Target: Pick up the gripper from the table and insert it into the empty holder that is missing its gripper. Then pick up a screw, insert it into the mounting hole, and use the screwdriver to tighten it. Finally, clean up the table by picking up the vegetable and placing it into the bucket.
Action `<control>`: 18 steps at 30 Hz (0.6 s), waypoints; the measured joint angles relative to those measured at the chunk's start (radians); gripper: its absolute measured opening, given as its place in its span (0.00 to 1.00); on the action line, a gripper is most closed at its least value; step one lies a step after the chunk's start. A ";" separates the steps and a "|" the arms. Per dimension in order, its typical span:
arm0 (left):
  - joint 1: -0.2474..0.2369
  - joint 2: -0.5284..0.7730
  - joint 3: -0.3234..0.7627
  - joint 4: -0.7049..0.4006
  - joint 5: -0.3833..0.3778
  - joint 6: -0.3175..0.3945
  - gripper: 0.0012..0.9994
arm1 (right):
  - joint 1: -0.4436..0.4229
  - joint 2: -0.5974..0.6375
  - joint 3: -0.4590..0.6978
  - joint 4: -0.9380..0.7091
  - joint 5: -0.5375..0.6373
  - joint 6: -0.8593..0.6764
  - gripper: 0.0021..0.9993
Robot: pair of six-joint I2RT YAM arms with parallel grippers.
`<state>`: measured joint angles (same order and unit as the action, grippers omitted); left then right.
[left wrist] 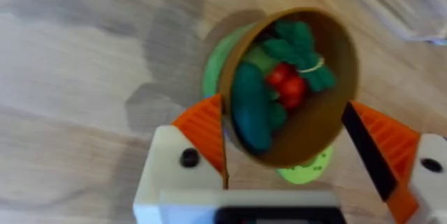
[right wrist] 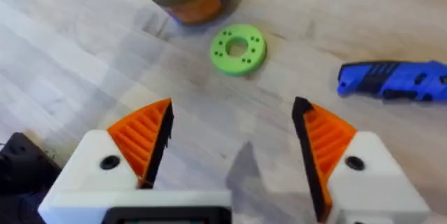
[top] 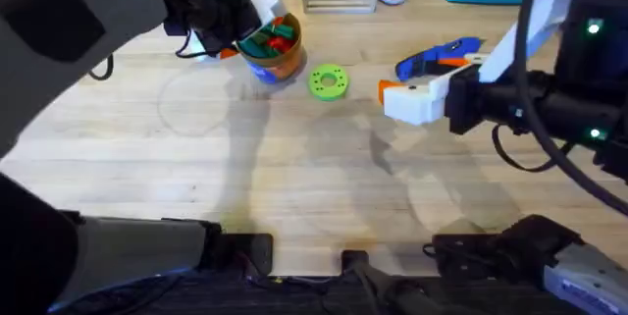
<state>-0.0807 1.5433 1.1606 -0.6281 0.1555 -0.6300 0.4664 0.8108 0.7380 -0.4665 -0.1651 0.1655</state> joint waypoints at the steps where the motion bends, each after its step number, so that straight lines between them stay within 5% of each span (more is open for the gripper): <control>1: 0.000 -0.003 0.000 0.012 0.015 0.001 0.99 | 0.000 0.000 0.000 -0.011 0.000 0.000 0.99; 7: 0.001 -0.089 0.000 0.031 0.092 0.122 1.00 | 0.000 0.000 0.019 -0.114 -0.055 0.012 0.99; 18: 0.001 -0.425 0.000 -0.250 0.133 0.631 0.99 | 0.000 0.000 0.283 -0.443 -0.067 0.010 0.99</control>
<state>-0.0799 1.1178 1.1606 -0.8786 0.2886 0.0005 0.4664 0.8108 1.0206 -0.9098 -0.2325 0.1757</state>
